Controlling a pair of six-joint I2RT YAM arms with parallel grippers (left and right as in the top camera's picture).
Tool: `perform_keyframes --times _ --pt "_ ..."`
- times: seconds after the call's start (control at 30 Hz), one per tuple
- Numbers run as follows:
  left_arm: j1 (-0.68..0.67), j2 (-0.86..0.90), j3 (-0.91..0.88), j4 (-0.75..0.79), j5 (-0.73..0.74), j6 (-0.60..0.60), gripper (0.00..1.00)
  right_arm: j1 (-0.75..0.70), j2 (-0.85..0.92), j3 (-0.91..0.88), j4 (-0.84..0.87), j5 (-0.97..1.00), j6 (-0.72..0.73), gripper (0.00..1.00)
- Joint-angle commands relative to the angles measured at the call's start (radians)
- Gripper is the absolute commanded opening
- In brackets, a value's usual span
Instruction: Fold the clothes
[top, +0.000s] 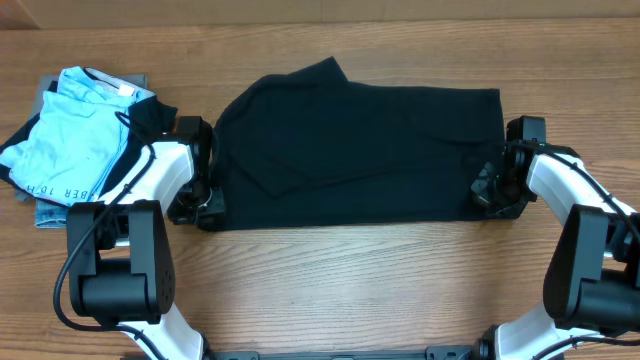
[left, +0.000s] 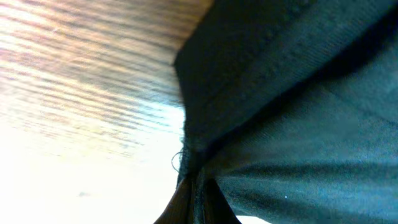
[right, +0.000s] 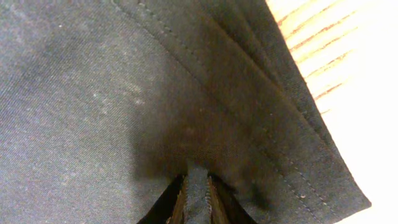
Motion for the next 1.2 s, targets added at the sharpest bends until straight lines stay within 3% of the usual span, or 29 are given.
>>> perform_keyframes --times 0.0,0.33,0.63,0.87,0.9,0.93,1.0,1.03,1.17 --pt "0.014 0.013 -0.012 -0.023 -0.129 -0.056 0.04 -0.010 0.064 -0.062 -0.034 0.078 0.005 0.15" --pt "0.014 0.013 -0.012 -0.166 -0.127 -0.174 0.04 -0.011 0.064 -0.062 -0.117 0.080 0.058 0.15" --pt "0.014 0.013 -0.012 -0.274 -0.090 -0.196 0.04 -0.011 0.064 -0.062 -0.201 0.090 0.100 0.14" --pt "0.014 0.012 -0.012 -0.298 -0.087 -0.204 0.04 -0.011 0.063 -0.022 -0.267 0.108 0.100 0.07" --pt "0.014 0.012 -0.012 -0.298 -0.087 -0.204 0.08 -0.011 0.063 0.003 -0.293 0.108 0.100 0.06" --pt "0.014 0.012 -0.011 -0.297 -0.087 -0.204 0.18 -0.011 0.063 0.027 -0.313 0.108 0.100 0.06" --pt "0.014 0.012 -0.005 -0.296 -0.087 -0.204 0.61 -0.011 0.063 0.086 -0.351 0.103 0.100 0.09" --pt "0.014 0.012 0.003 -0.297 -0.087 -0.204 0.73 -0.011 0.063 0.115 -0.369 0.101 0.100 0.11" --pt "0.014 0.012 0.084 -0.341 -0.088 -0.204 0.75 -0.011 0.063 0.244 -0.425 0.072 0.080 0.28"
